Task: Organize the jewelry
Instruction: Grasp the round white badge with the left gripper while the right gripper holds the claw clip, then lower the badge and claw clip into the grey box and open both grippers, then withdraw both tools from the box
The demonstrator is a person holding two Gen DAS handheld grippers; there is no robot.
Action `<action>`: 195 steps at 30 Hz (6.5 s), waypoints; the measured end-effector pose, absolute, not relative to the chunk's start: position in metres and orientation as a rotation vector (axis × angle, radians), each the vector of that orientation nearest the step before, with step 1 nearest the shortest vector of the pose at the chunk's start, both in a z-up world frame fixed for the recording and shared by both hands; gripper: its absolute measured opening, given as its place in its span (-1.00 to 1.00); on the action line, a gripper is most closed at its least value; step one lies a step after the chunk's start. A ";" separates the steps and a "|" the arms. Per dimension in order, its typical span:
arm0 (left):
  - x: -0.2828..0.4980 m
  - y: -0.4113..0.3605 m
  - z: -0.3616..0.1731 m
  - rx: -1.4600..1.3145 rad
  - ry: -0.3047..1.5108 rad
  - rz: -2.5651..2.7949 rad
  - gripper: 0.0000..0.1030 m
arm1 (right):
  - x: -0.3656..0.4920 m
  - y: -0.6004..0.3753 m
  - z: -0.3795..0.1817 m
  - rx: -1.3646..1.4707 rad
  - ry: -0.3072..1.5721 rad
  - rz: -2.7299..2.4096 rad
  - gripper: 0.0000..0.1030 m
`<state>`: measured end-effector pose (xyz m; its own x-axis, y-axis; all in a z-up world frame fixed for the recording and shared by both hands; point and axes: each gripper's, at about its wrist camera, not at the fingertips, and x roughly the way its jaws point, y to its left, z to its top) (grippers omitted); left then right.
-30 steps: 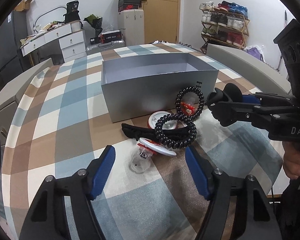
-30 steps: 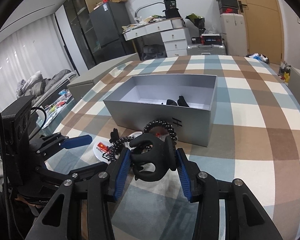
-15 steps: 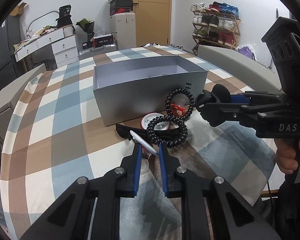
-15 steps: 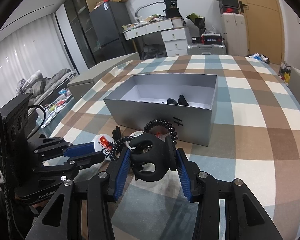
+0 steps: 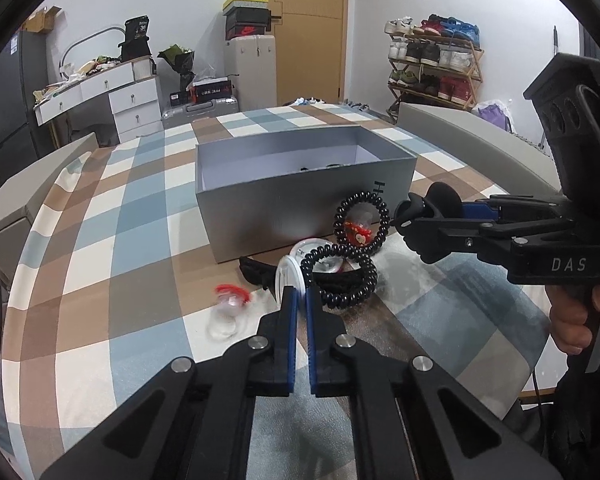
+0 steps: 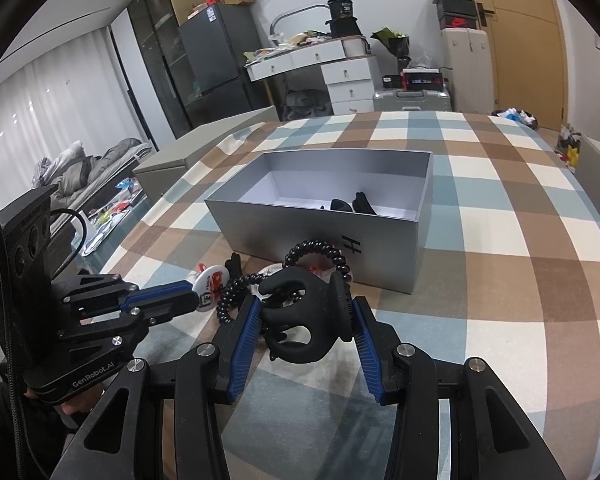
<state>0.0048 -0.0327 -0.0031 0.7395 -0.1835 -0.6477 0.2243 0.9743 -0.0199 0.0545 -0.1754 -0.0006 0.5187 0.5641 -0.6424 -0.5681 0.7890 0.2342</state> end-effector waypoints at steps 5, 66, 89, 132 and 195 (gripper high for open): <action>0.004 -0.033 0.000 0.063 0.685 -0.223 -1.00 | 0.054 -0.176 -0.001 -0.003 0.770 0.679 -0.13; 0.002 -0.034 -0.018 0.087 0.810 -0.250 -0.94 | 0.054 -0.179 0.003 0.009 0.758 0.687 -0.13; 0.016 -0.041 -0.021 0.088 0.853 -0.223 -0.30 | 0.055 -0.186 0.011 0.035 0.740 0.682 -0.13; 0.089 -0.020 0.018 -0.023 0.654 -0.122 -0.29 | 0.119 -0.171 0.030 0.126 0.719 0.636 -0.13; 0.030 0.003 -0.001 -0.031 0.656 -0.032 0.98 | 0.064 -0.173 0.010 -0.052 0.667 0.562 1.00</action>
<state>0.0298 0.0025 -0.0011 0.7923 -0.0392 -0.6089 0.0197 0.9991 -0.0388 0.0641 -0.1726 0.0103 0.6432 0.4767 -0.5993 -0.5094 0.8507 0.1298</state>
